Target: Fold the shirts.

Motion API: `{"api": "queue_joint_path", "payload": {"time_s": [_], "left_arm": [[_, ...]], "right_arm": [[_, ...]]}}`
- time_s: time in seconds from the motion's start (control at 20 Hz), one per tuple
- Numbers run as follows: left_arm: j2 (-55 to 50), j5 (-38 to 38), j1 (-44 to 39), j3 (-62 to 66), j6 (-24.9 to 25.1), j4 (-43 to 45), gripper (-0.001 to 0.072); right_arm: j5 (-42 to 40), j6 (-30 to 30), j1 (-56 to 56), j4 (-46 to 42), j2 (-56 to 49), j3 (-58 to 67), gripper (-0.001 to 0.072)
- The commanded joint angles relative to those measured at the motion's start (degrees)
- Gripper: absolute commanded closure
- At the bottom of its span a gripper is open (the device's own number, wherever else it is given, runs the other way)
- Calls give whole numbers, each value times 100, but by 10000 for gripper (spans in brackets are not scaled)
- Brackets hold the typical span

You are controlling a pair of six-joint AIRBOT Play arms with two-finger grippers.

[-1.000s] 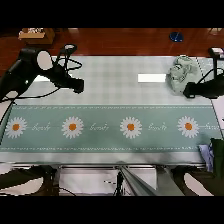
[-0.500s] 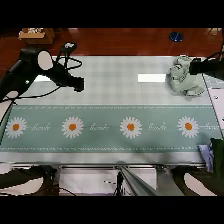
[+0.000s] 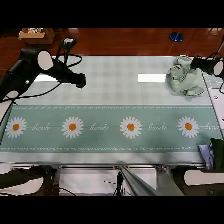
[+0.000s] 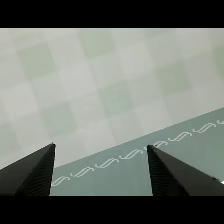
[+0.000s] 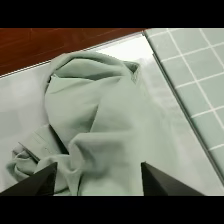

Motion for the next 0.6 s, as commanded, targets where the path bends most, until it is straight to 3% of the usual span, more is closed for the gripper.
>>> {"api": "queue_joint_path", "payload": {"time_s": [0.0, 0.25, 0.3, 0.35, 0.4, 0.55], "left_arm": [[-4, 33, -4, 7, 0, -168, 20], [0, -164, -4, 7, 2, -503, 21], [0, -181, -4, 7, 2, -529, 21], [2, -175, -4, 13, 4, -527, 21], [2, -168, 9, 46, 7, -525, 21], [42, -321, 42, 431, 7, -511, 21]], "right_arm": [[-59, 57, -138, 463, -763, 317, 115], [9, 50, -138, 461, -1355, 317, 131], [52, 48, -138, 457, -1427, 317, 244], [101, 9, -138, 468, -1453, 317, 568], [118, 11, -138, 483, -1414, 317, 684], [94, -345, -125, 479, -815, 457, 686]]}}
